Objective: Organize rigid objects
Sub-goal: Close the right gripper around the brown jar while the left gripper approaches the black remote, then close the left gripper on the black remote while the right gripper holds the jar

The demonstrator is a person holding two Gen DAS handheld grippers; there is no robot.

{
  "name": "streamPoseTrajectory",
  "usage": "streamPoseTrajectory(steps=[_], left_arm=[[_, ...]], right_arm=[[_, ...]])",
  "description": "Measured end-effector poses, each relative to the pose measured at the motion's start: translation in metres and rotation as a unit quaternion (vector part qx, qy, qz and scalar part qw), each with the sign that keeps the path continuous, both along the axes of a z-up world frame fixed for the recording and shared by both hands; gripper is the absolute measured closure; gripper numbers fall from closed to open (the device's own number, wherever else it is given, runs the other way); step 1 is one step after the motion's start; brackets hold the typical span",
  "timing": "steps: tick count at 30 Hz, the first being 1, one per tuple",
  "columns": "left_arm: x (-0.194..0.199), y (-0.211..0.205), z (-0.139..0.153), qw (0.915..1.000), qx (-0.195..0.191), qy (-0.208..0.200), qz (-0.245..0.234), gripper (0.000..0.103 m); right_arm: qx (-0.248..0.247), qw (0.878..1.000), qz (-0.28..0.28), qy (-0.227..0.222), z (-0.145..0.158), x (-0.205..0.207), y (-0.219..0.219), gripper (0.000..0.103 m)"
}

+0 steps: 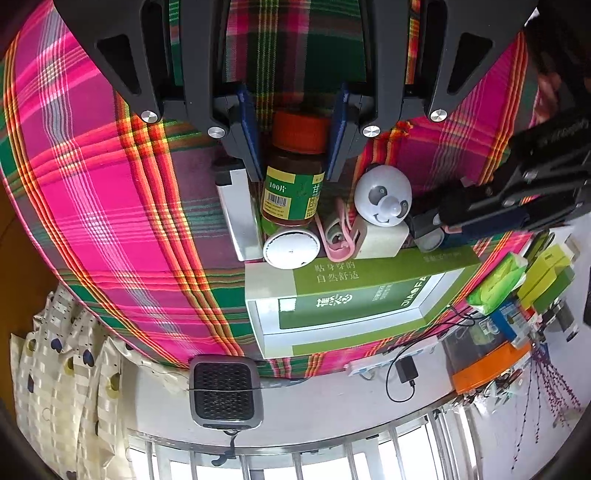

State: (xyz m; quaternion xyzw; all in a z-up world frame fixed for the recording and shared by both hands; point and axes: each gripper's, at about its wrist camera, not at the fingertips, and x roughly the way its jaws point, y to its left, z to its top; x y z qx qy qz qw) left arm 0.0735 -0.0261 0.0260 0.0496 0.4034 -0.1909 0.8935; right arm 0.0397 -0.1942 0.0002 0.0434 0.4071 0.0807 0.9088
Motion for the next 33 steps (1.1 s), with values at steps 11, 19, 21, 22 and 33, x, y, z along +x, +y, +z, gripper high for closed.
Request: streamPoseTrajectory(steps=[11,19,21,22,33], left_arm=[[-0.007,-0.004,-0.004,0.9995,-0.012,0.025,-0.015,0.060],[-0.007,-0.009,-0.017,0.9988,-0.005,0.049,0.000,0.060],[-0.006,-0.009,-0.018,0.9987,-0.007,0.050,0.003,0.060],[-0.005,-0.009,-0.018,0.9987,-0.005,0.050,0.006,0.060],[0.003,-0.007,-0.020,0.9984,-0.001,0.049,0.027,0.060]], right_arm=[[0.003,1.000,0.001,0.000,0.000,0.000,-0.002,0.068],[-0.001,1.000,0.007,-0.001,0.000,-0.002,-0.004,0.068],[-0.001,1.000,0.007,-0.001,-0.001,-0.002,-0.004,0.068],[-0.001,1.000,0.007,-0.001,-0.001,-0.002,-0.004,0.068],[-0.004,1.000,0.013,-0.004,0.000,-0.002,-0.005,0.068]])
